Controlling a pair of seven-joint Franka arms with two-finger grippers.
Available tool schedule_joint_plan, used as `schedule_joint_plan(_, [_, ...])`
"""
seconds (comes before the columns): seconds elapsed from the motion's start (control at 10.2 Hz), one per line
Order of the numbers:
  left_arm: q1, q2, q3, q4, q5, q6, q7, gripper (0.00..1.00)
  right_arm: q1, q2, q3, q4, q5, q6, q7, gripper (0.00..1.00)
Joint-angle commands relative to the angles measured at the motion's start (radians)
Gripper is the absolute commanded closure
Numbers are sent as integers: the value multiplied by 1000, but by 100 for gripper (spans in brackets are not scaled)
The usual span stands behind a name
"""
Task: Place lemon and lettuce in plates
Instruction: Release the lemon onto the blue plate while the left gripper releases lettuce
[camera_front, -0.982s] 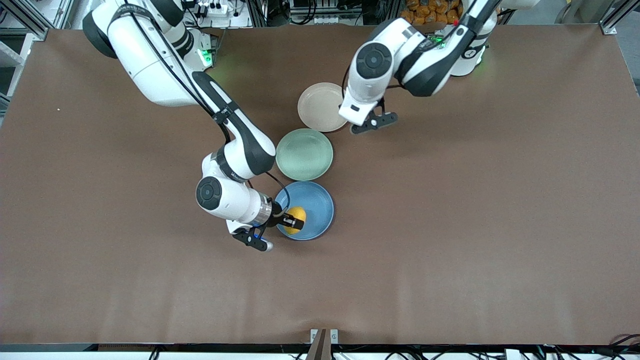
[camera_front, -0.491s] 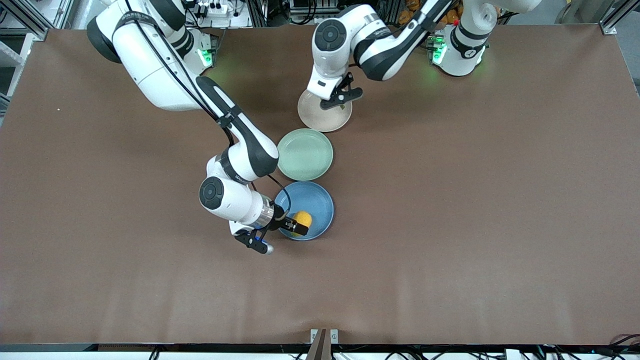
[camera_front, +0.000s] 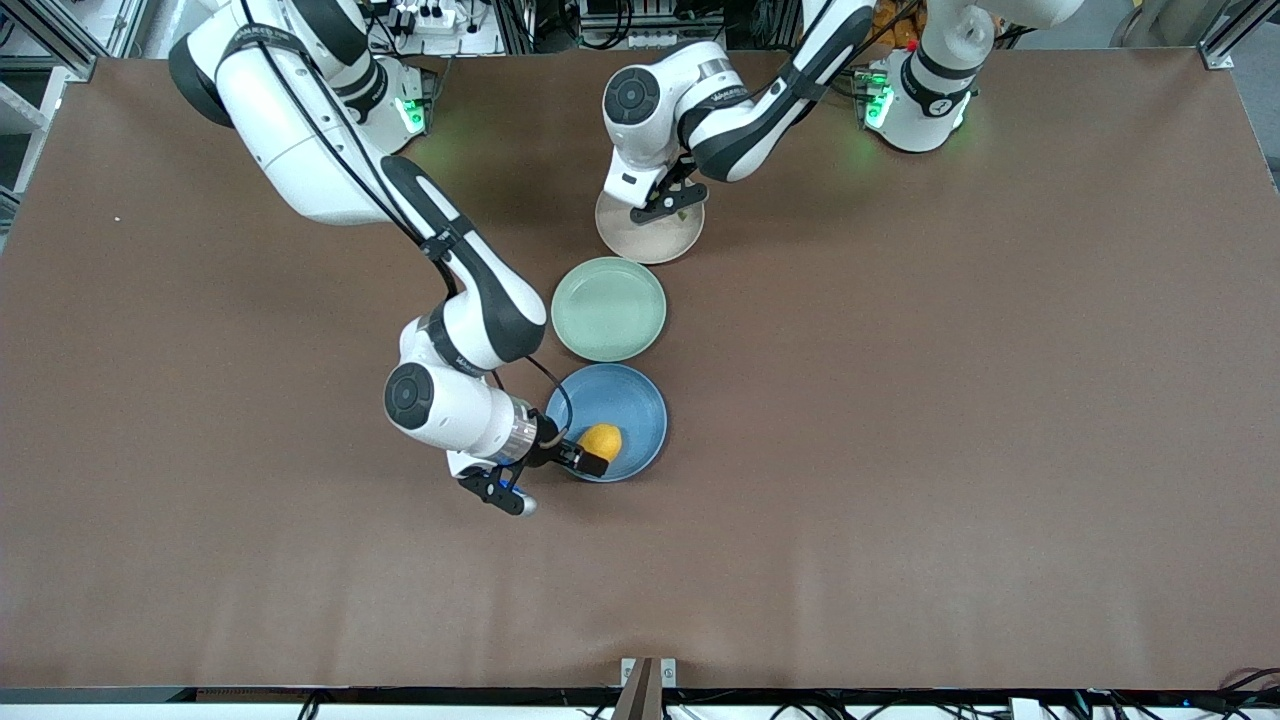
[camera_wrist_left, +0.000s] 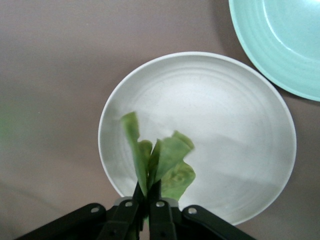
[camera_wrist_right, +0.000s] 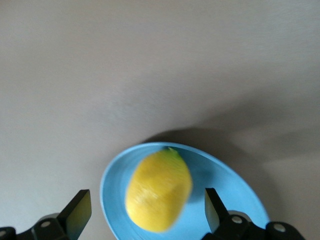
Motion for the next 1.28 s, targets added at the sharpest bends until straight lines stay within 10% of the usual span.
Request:
schedule_joint_plan(0.0, [-5,-7,1,43,47,0,-40,0,-32,-76,-54,4,9,-191,-115,0])
schedule_joint_plan(0.59, [186,-187,44,304,49,-275,155,0,-75,-214,-305,-31,-2,-596,-554,0])
schedule_joint_plan(1.18, [416,-422,162,310,33,-405,732,0,-182,-486,-342,-209,-181,-668,-686,0])
